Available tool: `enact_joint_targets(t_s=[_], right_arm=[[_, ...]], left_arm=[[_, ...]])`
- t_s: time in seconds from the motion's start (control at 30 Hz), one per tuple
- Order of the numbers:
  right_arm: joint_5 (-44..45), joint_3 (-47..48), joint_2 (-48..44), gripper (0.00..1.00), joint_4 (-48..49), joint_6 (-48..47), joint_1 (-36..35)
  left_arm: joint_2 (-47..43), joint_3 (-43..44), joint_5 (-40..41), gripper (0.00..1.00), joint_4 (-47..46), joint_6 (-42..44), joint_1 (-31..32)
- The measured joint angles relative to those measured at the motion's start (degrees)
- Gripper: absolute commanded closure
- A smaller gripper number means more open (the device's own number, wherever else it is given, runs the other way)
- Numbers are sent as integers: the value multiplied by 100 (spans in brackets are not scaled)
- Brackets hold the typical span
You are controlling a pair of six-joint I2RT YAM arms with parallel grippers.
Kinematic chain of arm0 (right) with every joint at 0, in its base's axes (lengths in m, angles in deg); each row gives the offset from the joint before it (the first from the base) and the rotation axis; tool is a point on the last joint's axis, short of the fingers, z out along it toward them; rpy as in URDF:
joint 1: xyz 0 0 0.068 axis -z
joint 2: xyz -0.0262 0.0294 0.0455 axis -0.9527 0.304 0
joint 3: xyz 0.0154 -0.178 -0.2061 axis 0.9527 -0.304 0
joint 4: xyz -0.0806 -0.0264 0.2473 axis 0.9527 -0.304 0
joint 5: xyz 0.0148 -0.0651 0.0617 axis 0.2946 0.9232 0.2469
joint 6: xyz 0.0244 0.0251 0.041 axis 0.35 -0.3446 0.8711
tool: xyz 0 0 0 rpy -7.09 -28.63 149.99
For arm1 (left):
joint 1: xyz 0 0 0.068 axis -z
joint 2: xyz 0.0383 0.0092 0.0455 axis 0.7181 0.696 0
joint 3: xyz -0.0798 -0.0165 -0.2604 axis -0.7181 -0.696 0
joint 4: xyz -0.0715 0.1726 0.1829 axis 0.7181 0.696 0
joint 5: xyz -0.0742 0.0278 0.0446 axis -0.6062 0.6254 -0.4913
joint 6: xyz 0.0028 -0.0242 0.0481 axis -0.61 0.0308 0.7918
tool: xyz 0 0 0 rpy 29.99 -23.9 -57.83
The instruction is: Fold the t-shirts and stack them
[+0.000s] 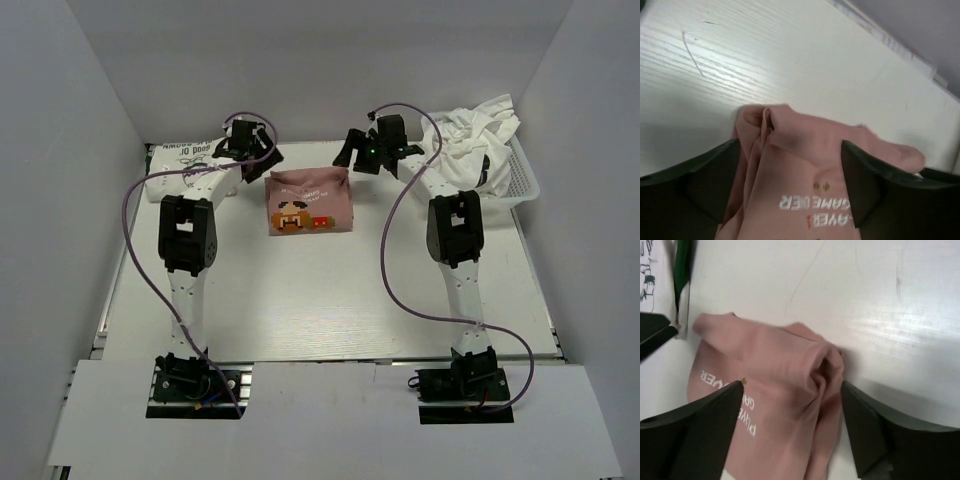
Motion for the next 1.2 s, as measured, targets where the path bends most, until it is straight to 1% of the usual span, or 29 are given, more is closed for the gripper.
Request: enact_joint_targets(t_s=[0.07,0.1,0.17,0.2,0.3,0.37,0.43,0.5,0.63,0.77,0.83,0.87,0.9,0.93,1.0,1.07,1.13,1.2], right_arm=[[-166,476,372,10,17,-181,39],[-219,535,424,10,31,-278,63],[-269,400,321,10,122,-448,81],[-280,131,151,10,249,-522,79],[-306,-1134,-782,10,509,-654,28],[-372,-1700,-1333,10,590,-723,-37],[-461,-2044,-1757,10,732,-800,-144],[-555,-2249,-1952,10,979,-807,-271],[-905,-2734,-1849,10,1668,-428,-494],[-1209,-3451,-1449,10,2343,138,-538],[-1340,-3875,-1320,10,2662,354,-538],[-1438,-4105,-1338,10,3025,413,-516],[-1436,-4258,-1423,10,3187,457,-514],[-1394,-4509,-1537,10,3377,498,-531],[-1329,-5149,-1873,10,3687,542,-610],[-1185,-5976,-2356,10,4015,575,-756],[-1008,-6708,-2903,10,4131,623,-977],[-857,-7486,-3569,10,4098,651,-1340]], left_arm=[[380,393,-11,0,157,-15,-103],[490,487,-22,0,221,-28,-160],[494,450,-96,0,308,-15,-240],[437,374,-140,0,297,-11,-282],[-72,-400,-282,0,50,50,-337],[-520,-1023,-417,0,-149,105,-286],[-960,-1576,-629,0,-361,133,-192],[-1246,-1871,-852,0,-533,127,-87],[-1316,-1961,-1244,0,-962,28,103],[-1049,-1978,-1521,0,-1104,-44,195],[-907,-2201,-1624,0,-1196,-68,195],[-887,-2465,-1661,0,-1307,-76,195],[-890,-2743,-1709,0,-1375,-94,199],[-977,-2983,-1821,0,-1641,-133,170],[-1318,-3508,-1794,0,-1895,-144,195],[-1803,-4225,-1786,0,-2083,-162,267],[-2457,-5049,-1740,0,-2225,-160,417],[-3018,-5615,-1668,0,-2068,-107,595]])
